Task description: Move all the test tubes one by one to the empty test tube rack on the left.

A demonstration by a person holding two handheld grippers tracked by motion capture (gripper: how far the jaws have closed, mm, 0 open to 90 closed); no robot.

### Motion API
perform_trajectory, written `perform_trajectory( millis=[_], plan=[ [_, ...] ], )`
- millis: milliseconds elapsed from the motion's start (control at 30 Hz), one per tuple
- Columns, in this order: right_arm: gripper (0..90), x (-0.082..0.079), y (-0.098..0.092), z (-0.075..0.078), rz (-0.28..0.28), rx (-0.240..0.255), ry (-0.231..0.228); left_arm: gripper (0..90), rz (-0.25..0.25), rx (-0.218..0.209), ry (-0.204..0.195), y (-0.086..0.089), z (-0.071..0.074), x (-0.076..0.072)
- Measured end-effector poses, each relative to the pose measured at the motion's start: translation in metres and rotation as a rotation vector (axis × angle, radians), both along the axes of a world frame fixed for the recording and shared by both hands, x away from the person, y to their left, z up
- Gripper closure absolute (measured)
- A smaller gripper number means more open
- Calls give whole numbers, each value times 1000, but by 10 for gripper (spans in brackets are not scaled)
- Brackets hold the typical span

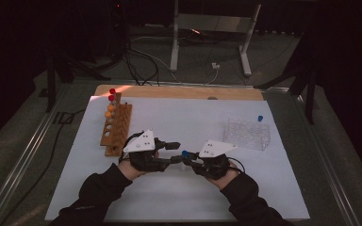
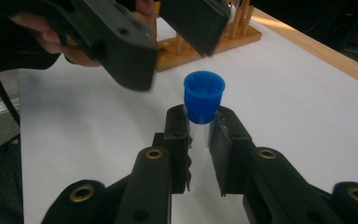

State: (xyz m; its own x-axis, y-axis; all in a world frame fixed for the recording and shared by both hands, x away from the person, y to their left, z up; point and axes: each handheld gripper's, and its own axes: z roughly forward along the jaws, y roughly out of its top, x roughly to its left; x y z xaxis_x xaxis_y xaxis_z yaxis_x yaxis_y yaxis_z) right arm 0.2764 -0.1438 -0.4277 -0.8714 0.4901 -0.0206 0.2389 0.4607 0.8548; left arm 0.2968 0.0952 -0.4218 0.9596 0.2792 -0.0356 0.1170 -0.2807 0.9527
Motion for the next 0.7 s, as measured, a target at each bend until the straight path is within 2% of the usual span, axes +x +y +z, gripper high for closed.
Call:
perform_trajectory(
  millis=[133,433,600,667,700],
  plan=[
    [777,-1,2,0,3,-1,0,606,-6,18,-9,-5,-2,1],
    [777,-1,4,0,9,-6,-5,742,-9,20,-18,-10,-4,1],
    [776,-1,4,1,5,1,3,768,-7,25,-32,-9,-3,1],
    [763,0,4,1,2,12,13,772,-1,25,-35,-9,-2,1],
    [708,0,4,1,-6,13,9,772,-1,21,-33,-8,-1,1]
  ],
)
